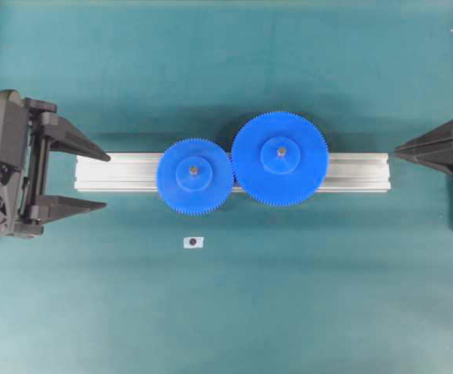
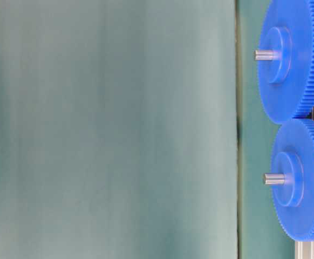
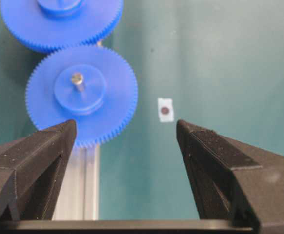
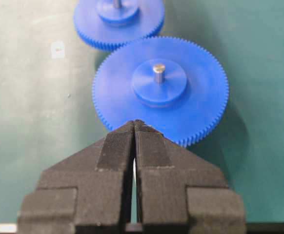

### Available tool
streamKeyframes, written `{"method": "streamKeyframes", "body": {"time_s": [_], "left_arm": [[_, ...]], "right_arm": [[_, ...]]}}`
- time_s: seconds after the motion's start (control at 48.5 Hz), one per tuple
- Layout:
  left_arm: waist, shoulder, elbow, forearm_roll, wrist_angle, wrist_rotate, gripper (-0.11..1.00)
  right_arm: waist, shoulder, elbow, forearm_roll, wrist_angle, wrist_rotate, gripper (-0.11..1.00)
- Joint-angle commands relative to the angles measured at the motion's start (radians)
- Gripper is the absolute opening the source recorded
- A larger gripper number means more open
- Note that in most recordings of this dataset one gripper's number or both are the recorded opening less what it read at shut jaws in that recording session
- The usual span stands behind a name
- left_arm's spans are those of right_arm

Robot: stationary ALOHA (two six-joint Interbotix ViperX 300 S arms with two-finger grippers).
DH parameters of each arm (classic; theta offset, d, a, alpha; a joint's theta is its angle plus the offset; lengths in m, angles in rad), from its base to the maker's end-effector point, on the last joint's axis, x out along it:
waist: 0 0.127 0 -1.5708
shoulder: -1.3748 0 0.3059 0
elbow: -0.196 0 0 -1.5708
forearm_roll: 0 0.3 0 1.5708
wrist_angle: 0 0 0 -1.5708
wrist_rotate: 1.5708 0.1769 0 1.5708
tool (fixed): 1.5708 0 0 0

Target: Insert the small gear onto the shaft.

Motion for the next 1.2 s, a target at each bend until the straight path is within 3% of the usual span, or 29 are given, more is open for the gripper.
{"method": "streamKeyframes", "body": {"time_s": [0.0, 1.176], "left_arm": [[-0.003, 0.000, -0.012, 0.002, -0.009, -0.002, 0.82], [-0.003, 0.003, -0.005, 0.002, -0.006, -0.002, 0.82]], "right_arm": [[-0.003, 0.006, -0.009, -0.002, -0.009, 0.006, 0.06], [-0.003, 0.006, -0.008, 0.000, -0.021, 0.006, 0.06]]}}
